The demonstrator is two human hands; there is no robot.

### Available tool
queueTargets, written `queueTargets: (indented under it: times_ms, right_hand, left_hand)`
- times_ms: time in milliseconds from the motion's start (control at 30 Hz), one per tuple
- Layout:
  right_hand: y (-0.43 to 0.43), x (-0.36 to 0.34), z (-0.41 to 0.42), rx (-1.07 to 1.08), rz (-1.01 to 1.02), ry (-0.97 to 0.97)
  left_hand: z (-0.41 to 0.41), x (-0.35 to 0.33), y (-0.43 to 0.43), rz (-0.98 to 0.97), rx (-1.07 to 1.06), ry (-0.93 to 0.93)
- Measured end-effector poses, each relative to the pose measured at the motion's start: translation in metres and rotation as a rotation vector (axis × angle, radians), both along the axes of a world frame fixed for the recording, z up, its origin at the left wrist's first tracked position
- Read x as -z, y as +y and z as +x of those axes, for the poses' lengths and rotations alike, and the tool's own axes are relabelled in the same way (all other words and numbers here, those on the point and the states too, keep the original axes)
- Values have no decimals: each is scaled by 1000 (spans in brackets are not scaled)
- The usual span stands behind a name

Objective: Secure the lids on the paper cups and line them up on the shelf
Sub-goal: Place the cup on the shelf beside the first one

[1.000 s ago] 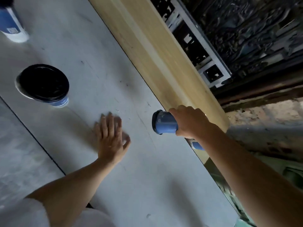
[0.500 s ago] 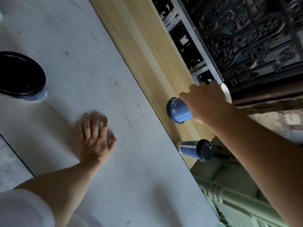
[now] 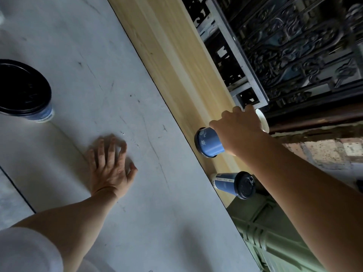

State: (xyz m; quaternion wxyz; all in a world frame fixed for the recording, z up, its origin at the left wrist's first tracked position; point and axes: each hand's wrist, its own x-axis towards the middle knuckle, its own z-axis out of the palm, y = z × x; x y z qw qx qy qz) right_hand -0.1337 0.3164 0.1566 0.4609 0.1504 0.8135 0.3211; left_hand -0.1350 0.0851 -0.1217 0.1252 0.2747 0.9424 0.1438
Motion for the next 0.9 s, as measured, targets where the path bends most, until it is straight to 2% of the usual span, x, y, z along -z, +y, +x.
queueTargets:
  times_ms: [433, 767, 833, 900]
  right_hand:
    - [11, 7, -7, 14, -8, -23]
    - [20, 19, -7, 38, -74, 38]
    - [29, 24, -8, 133, -147, 89]
    - [40, 34, -6, 362, -289, 221]
  left_hand:
    - [0, 1, 0, -20, 1, -8]
    - [0, 0, 0, -49, 6, -6]
    - [0, 1, 0, -43, 6, -1]
    - [1, 3, 1, -38, 0, 8]
